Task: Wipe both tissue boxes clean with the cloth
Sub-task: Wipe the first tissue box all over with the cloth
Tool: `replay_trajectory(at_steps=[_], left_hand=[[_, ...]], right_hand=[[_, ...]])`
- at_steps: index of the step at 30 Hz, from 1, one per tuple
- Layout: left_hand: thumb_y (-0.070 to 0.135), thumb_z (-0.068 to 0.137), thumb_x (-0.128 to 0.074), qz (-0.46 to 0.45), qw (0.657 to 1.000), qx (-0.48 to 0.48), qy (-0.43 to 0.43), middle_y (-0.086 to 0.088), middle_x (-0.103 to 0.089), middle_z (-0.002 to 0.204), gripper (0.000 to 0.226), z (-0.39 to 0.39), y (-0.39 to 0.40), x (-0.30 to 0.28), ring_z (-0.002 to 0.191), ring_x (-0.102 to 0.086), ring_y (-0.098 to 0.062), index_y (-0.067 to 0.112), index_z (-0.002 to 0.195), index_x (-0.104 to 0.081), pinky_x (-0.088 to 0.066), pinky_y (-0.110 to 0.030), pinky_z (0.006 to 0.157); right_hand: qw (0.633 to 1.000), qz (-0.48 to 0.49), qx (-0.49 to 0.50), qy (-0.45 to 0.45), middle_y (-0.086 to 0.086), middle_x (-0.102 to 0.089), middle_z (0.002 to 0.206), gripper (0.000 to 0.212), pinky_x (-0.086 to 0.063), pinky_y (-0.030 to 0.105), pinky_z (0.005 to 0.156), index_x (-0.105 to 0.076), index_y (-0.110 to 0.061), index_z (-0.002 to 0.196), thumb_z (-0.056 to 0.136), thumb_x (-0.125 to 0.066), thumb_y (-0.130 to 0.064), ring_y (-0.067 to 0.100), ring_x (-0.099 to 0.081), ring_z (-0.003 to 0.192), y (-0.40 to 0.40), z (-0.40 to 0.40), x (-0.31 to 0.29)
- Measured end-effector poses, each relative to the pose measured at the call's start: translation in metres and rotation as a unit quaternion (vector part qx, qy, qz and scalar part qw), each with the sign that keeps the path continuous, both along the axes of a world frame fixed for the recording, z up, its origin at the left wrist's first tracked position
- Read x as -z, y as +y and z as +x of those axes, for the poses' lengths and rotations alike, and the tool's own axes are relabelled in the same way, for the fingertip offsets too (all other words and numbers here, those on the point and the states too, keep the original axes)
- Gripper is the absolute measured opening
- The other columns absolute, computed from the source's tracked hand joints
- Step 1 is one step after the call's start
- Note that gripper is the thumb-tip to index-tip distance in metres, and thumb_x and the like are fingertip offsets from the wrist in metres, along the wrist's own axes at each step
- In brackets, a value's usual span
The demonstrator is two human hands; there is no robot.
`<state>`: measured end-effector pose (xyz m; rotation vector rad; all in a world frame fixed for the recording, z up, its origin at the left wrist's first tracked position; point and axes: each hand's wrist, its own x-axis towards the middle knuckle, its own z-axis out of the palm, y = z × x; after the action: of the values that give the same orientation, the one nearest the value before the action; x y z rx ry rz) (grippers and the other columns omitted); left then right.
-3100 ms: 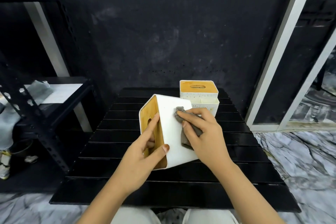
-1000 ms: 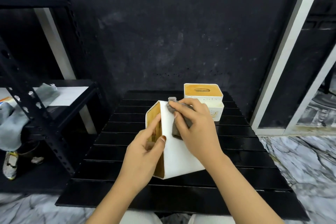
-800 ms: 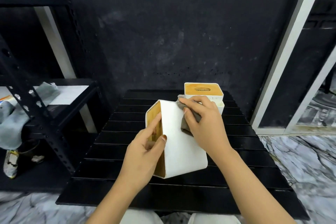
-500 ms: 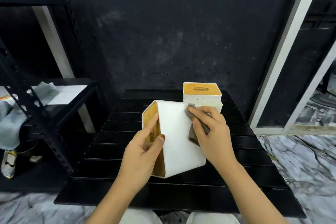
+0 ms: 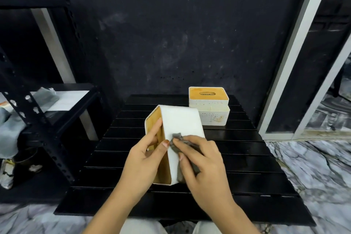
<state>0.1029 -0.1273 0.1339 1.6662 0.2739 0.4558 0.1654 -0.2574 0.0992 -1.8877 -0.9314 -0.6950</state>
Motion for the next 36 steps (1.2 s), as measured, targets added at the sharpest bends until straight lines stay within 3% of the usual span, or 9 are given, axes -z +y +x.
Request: replay_trajectory(at_steps=[7, 14, 20, 28, 31, 33, 36], left_hand=[[0.019, 0.086, -0.06, -0.032, 0.999, -0.032, 0.006, 0.007, -0.068, 0.116, 0.049, 0.0, 0.0, 0.002, 0.11, -0.062, -0.013, 0.055, 0.119, -0.051, -0.05, -0.038, 0.096], [0.014, 0.089, -0.059, -0.032, 0.999, -0.035, 0.011, 0.007, -0.071, 0.109, 0.05, 0.006, -0.002, -0.002, 0.108, -0.063, -0.014, 0.055, 0.117, -0.052, -0.048, -0.041, 0.1], [0.017, 0.088, -0.059, -0.04, 0.998, -0.05, 0.006, 0.008, -0.068, 0.115, 0.05, 0.003, -0.004, -0.001, 0.113, -0.06, -0.013, 0.058, 0.115, -0.05, -0.046, -0.043, 0.102], [0.015, 0.088, -0.06, -0.017, 0.999, -0.032, -0.005, 0.006, -0.068, 0.115, 0.05, 0.006, -0.008, -0.002, 0.105, -0.064, -0.009, 0.054, 0.118, -0.05, -0.05, -0.037, 0.097], [0.012, 0.088, -0.06, -0.014, 0.999, -0.034, -0.018, 0.007, -0.068, 0.111, 0.05, 0.006, -0.009, -0.001, 0.092, -0.066, 0.003, 0.052, 0.117, -0.05, -0.054, -0.022, 0.085], [0.01, 0.088, -0.059, -0.011, 0.999, -0.034, -0.023, 0.009, -0.067, 0.109, 0.05, 0.007, -0.01, 0.0, 0.084, -0.065, 0.008, 0.048, 0.12, -0.05, -0.053, -0.012, 0.075], [0.012, 0.089, -0.058, -0.005, 0.999, -0.033, -0.024, 0.009, -0.065, 0.113, 0.051, 0.009, -0.011, -0.001, 0.082, -0.062, 0.013, 0.048, 0.123, -0.046, -0.049, -0.006, 0.067]], right_hand=[[1.0, -0.002, -0.005, 0.005, -0.021, -0.049, 0.114, 0.031, -0.05, 0.037, 0.075, -0.056, -0.036, 0.117, 0.088, -0.049, -0.03, 0.005, -0.047, 0.097, -0.005, -0.004, 0.004], [0.999, 0.019, 0.008, 0.046, -0.024, -0.047, 0.107, 0.032, -0.05, 0.037, 0.076, -0.057, -0.035, 0.115, 0.085, -0.045, -0.034, 0.002, -0.044, 0.095, 0.009, 0.003, -0.011], [0.999, 0.021, 0.018, 0.026, -0.022, -0.049, 0.11, 0.031, -0.051, 0.034, 0.075, -0.057, -0.035, 0.115, 0.086, -0.048, -0.033, 0.0, -0.045, 0.099, 0.007, -0.013, 0.0], [0.996, 0.028, 0.0, 0.08, -0.022, -0.05, 0.107, 0.036, -0.048, 0.04, 0.08, -0.049, -0.039, 0.121, 0.086, -0.042, -0.037, 0.007, -0.047, 0.098, 0.008, 0.009, -0.01], [0.995, 0.035, -0.001, 0.09, -0.021, -0.051, 0.106, 0.035, -0.047, 0.038, 0.084, -0.053, -0.039, 0.119, 0.086, -0.044, -0.036, 0.008, -0.048, 0.099, 0.005, 0.022, -0.012], [0.994, 0.044, 0.01, 0.1, -0.019, -0.052, 0.104, 0.031, -0.046, 0.033, 0.085, -0.062, -0.036, 0.114, 0.086, -0.051, -0.029, 0.009, -0.048, 0.099, 0.0, 0.029, -0.011], [0.991, 0.051, 0.021, 0.125, -0.021, -0.052, 0.101, 0.033, -0.041, 0.023, 0.086, -0.061, -0.034, 0.113, 0.087, -0.058, -0.013, 0.009, -0.049, 0.1, -0.01, 0.037, -0.005]])
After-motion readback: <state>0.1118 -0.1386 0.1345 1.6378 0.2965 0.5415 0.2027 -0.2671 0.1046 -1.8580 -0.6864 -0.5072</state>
